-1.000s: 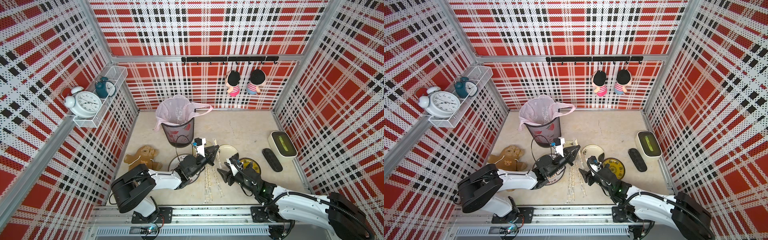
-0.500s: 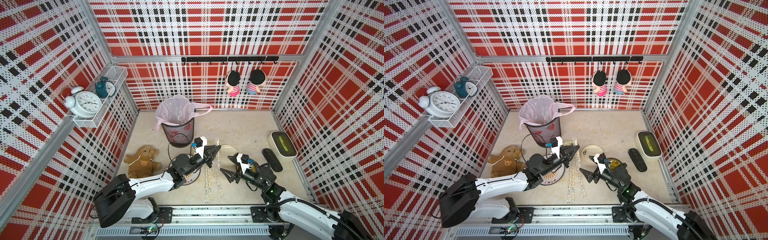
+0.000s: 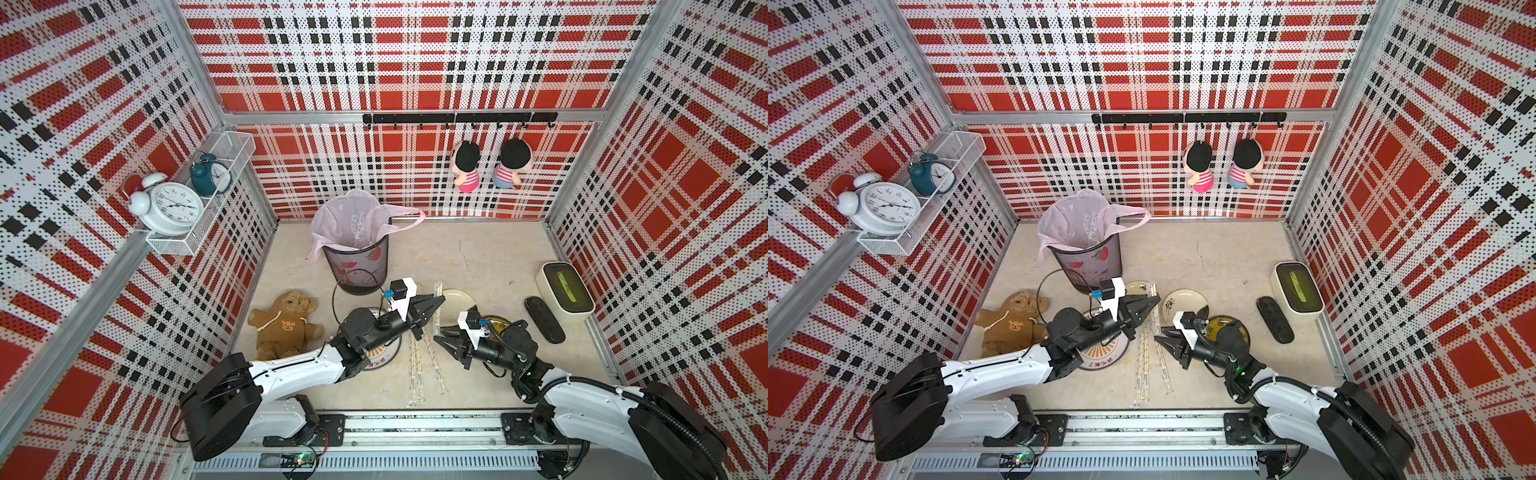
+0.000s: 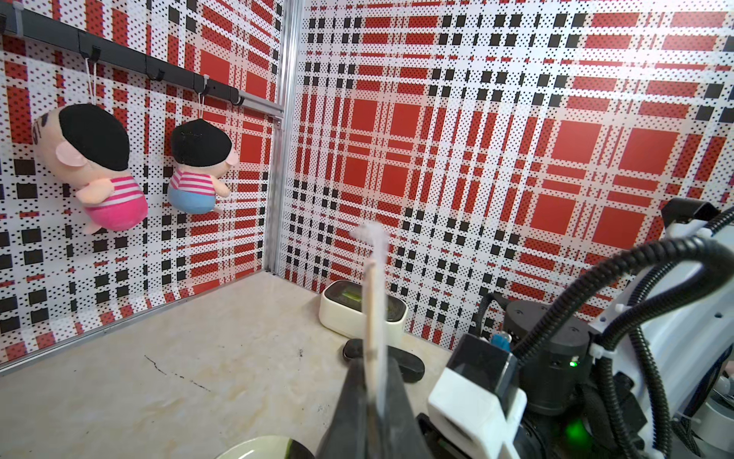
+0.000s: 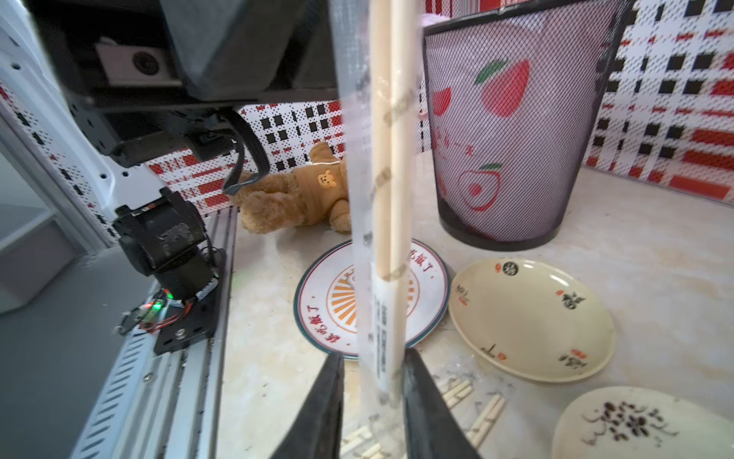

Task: Remove the packaging of disposable chopsticks
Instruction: Remove the packet bag from the disposable chopsticks.

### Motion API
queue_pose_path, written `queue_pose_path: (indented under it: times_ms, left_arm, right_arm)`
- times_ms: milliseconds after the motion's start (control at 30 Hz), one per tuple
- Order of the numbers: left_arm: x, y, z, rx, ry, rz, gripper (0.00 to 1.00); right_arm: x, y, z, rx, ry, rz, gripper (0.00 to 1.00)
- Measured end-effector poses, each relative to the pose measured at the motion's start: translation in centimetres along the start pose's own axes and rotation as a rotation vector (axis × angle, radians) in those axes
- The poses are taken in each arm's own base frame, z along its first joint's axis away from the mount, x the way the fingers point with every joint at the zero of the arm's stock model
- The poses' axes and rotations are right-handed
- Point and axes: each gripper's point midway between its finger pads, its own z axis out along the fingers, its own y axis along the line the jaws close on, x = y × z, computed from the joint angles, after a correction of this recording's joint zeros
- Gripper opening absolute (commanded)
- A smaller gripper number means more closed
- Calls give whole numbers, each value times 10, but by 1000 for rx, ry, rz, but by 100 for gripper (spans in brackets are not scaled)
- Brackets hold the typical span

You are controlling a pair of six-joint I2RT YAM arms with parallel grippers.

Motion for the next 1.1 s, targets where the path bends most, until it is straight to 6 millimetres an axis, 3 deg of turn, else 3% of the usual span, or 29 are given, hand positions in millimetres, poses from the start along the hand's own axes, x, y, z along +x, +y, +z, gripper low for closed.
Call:
queue_pose_path:
  times_ms: [333,500,600,733,800,833,867,1000,1100]
  left_arm:
    - [2,-3,-3,3,3,1,0]
    - [-1,-4,-4,7,-5,2,0]
    - [-1,-5,-5,10,-4,1,0]
    - [-1,-7,-5,13,-5,0,0]
    - [-1,-7,-6,12,-6,0,0]
    - [-1,-7,-6,12,-6,0,3]
    - [-1,-7,-6,12,-6,-1,14]
    - [1,-7,-6,12,-2,-5,39]
    - [0,-8,-6,14,-3,-7,44]
  right_arm:
    - [6,0,5,-18,6,6,13]
    - [3,2,6,-32,-5,4,24]
    - [3,3,8,-48,-4,11,18]
    - [1,5,11,-64,-4,10,1]
    - [1,5,11,-66,-4,11,0]
    - [1,5,11,-67,-4,11,0]
    - [1,5,11,-67,-4,11,0]
    - [1,6,11,-69,-3,9,0]
    - [2,6,11,-70,1,7,0]
